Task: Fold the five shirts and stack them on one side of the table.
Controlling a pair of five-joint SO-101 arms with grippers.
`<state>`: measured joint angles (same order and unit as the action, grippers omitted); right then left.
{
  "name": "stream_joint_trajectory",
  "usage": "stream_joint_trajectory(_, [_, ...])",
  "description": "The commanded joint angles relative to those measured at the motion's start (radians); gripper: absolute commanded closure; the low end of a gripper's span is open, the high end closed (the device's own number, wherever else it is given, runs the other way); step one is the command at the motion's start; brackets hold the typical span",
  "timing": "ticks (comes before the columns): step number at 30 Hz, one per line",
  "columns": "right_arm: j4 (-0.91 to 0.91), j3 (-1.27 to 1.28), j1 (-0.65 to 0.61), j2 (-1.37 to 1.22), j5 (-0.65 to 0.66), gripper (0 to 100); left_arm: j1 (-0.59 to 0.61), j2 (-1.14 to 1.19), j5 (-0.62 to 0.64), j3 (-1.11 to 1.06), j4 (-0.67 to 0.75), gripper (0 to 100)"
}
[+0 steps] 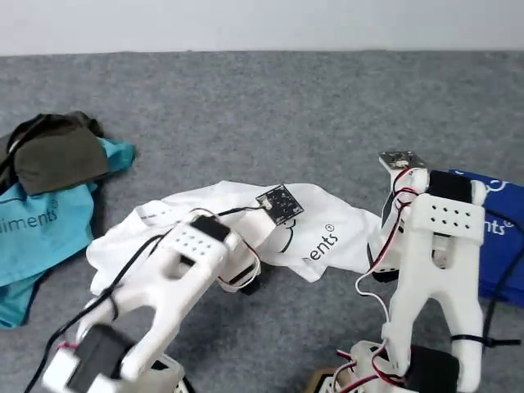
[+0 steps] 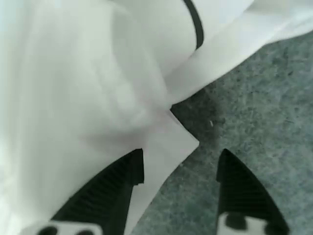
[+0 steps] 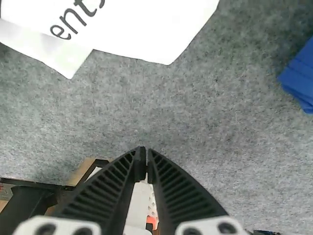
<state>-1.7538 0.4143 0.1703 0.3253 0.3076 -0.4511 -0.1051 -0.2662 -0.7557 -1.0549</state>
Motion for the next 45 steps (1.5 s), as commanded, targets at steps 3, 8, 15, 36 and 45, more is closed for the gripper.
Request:
stream_joint_trajectory(3, [-0.041,-0.006,-0.008,0.039,0.005,99.0,0.020,0.083,0.031,0.116,-0.021,75])
stream_joint_trajectory(8, [-0.041,-0.005,-0.008,0.039,0.005,99.0,0.018,0.153,0.038,0.168,-0.025,76])
stream_joint_trajectory(15, [-0.041,-0.005,-0.008,0.039,0.006,99.0,0.009,0.244,0.031,0.237,-0.052,91])
stream_joint_trajectory(36, [-0.039,-0.005,-0.007,0.047,0.011,99.0,0.299,-0.456,-0.008,0.504,-0.338,99])
stream_joint_trajectory(45, [-0.039,-0.009,-0.012,0.048,0.011,99.0,0.508,-0.479,-0.011,0.753,-0.503,99])
